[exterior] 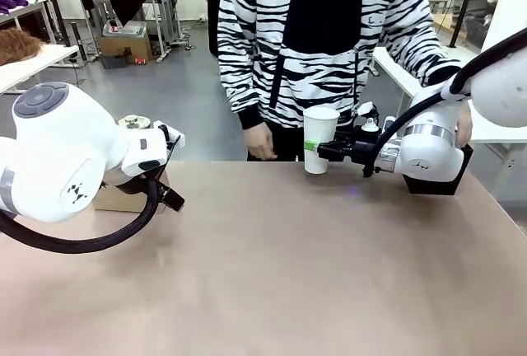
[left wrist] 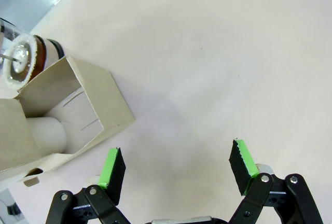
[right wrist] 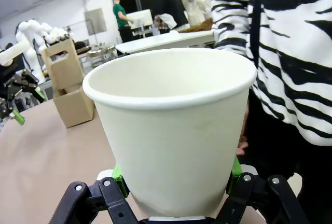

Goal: Pour a drink into a cup and package it in a carrier.
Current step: When a person places the Paper Cup Lid on the 600 ml Paper Cup , lift the 600 ml Paper Cup.

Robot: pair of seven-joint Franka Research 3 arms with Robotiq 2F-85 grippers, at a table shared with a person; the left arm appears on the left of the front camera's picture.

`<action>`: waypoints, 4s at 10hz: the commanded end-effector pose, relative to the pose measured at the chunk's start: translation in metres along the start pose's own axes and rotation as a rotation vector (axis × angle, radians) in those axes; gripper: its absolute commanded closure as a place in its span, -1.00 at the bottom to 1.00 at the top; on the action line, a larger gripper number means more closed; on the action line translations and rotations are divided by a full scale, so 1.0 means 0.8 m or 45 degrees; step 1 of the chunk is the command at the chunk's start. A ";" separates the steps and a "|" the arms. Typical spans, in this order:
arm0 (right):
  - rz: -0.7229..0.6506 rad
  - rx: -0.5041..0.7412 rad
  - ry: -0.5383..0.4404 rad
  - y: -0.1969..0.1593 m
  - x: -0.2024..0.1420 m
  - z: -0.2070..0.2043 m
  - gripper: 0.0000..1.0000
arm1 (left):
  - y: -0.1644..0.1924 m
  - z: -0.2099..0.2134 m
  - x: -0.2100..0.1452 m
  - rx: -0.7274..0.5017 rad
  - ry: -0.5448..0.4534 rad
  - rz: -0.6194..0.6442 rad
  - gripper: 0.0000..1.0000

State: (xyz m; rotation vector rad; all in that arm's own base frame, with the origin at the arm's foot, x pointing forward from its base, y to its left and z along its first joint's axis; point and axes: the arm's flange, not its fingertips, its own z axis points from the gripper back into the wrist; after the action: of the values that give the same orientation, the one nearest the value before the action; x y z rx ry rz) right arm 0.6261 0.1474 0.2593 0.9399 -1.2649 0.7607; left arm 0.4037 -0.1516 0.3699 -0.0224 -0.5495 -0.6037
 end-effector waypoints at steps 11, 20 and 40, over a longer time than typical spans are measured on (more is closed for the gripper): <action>0.003 0.001 0.000 0.005 0.005 0.000 -0.60 | 0.000 0.001 0.000 -0.002 -0.002 0.000 -1.00; 0.003 0.001 0.000 0.005 0.005 0.000 -0.60 | 0.000 0.001 0.000 -0.002 -0.002 0.000 -1.00; 0.003 0.001 0.000 0.005 0.005 0.000 -0.60 | 0.000 0.001 0.000 -0.002 -0.002 0.000 -1.00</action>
State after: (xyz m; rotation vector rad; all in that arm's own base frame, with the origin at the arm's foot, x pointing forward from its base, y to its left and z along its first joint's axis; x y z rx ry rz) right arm 0.6253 0.1469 0.2574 0.9390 -1.2605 0.7593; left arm 0.4037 -0.1516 0.3699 -0.0224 -0.5495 -0.6037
